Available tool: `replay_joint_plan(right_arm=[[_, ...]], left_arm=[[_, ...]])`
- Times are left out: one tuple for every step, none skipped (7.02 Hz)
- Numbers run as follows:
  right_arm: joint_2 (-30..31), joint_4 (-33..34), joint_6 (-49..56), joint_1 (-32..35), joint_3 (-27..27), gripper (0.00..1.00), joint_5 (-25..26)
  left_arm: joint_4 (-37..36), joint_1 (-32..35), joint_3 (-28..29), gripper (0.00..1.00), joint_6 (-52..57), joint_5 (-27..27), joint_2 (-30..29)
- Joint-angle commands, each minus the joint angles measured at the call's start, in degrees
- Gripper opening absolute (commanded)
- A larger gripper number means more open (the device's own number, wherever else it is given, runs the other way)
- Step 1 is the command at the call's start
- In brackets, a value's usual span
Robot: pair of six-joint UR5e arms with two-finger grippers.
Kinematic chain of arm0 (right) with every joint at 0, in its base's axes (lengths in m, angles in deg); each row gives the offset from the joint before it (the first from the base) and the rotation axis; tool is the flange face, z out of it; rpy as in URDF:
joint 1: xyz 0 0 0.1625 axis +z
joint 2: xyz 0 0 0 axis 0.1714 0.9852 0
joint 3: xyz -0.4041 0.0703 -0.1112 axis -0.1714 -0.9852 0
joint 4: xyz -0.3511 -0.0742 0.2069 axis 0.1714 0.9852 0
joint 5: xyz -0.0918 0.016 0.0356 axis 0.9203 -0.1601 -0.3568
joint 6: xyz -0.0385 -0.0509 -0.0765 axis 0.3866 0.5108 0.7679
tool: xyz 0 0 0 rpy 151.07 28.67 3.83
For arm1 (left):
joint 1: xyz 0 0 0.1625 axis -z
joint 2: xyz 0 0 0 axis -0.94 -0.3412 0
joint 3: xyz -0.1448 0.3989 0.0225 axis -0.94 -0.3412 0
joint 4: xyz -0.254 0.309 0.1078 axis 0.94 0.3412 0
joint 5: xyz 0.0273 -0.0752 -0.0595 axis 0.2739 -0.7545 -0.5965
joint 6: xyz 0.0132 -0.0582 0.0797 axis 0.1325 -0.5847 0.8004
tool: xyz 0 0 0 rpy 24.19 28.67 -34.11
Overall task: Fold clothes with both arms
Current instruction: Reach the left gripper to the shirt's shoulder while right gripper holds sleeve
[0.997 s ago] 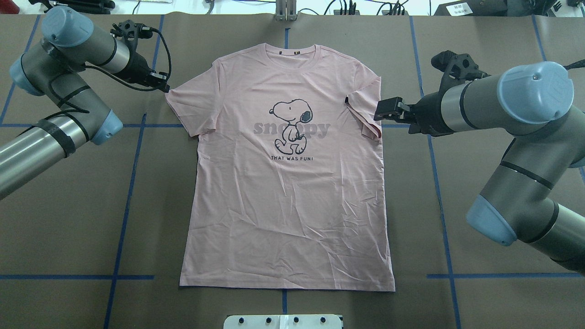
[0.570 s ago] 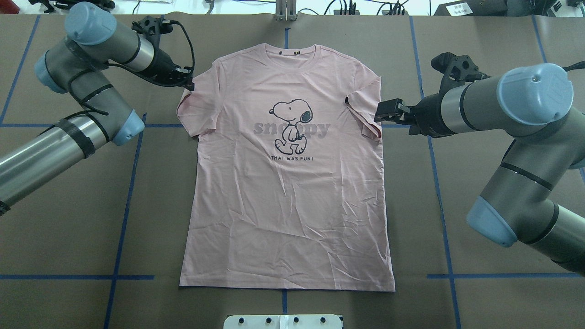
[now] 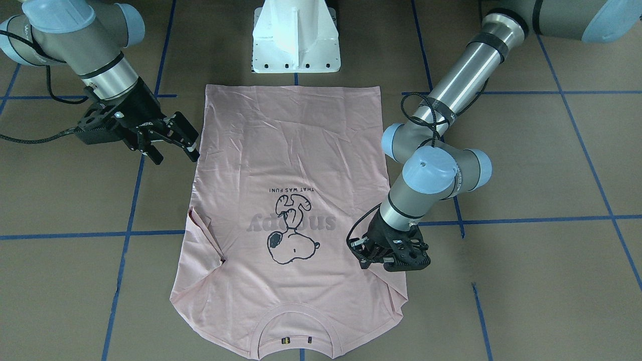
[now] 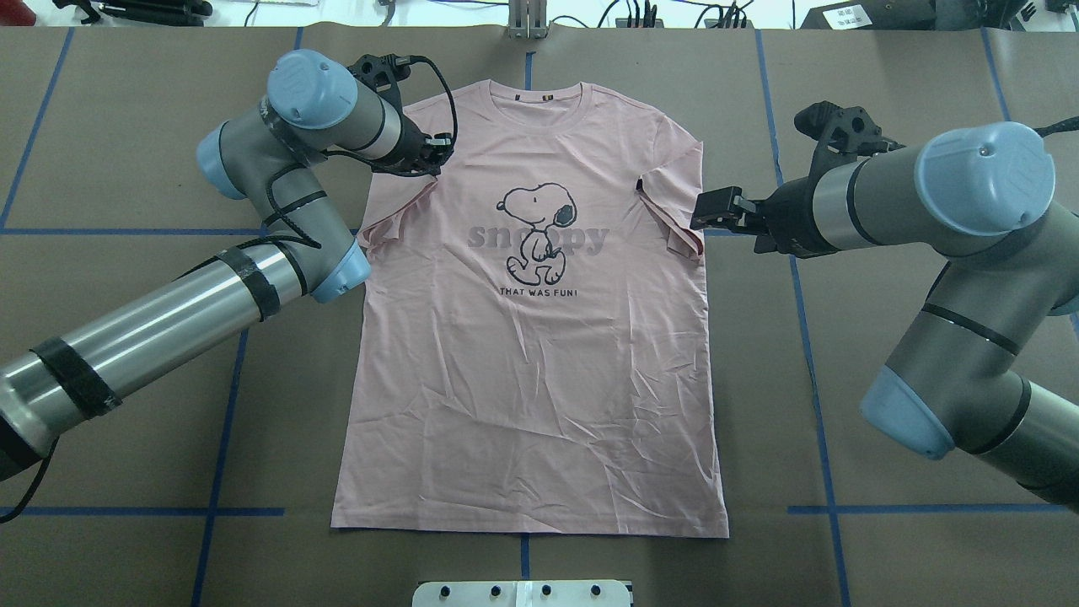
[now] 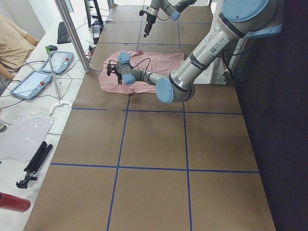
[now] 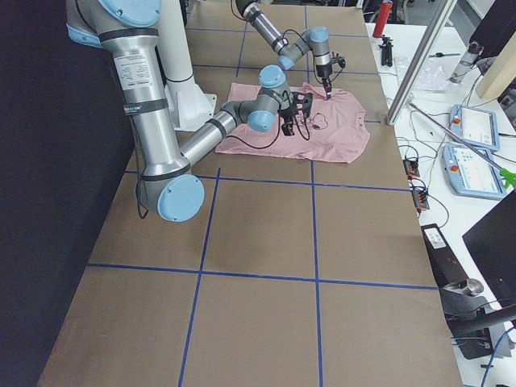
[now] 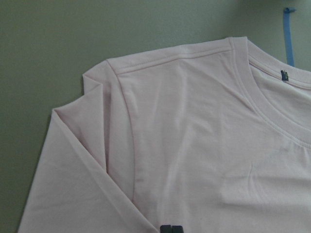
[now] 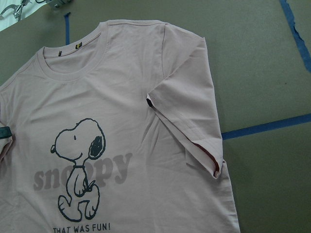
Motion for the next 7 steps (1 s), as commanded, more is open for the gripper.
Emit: replay_joint_plan(right_arm=[[0.0,0.0,0.0,0.0,0.0,1.00,0.0],[-0.1,0.0,-0.1,-0.5,0.0,1.00,0.1],[-0.1,0.0,-0.1,-0.5,0.0,1.00,0.1],[-0.1,0.0,-0.1,-0.5,0.2,1.00,0.2],[-0.5,-0.1,-1.5,-1.4,0.5,1.00,0.8],[-0.6,-0.1,-7.0,-5.1,1.1,1.00,4.1],[0.3,0.1,-14.3,-13.0,3.7,1.00,12.0]], left_arm=[[0.5,-0.1,0.9,0.00,-0.2,1.7,-1.6],[5.0,-0.2,3.7,0.00,-0.2,2.8,-1.7],[5.7,-0.2,4.5,0.00,-0.2,3.3,-1.8],[5.9,-0.3,4.0,0.34,-0.2,3.3,-1.3],[6.0,-0.4,0.0,0.42,-0.7,3.3,-0.4],[5.8,-2.1,-11.8,0.44,-3.6,3.0,6.3],[5.2,-4.1,-21.5,0.44,-5.9,2.9,12.2]])
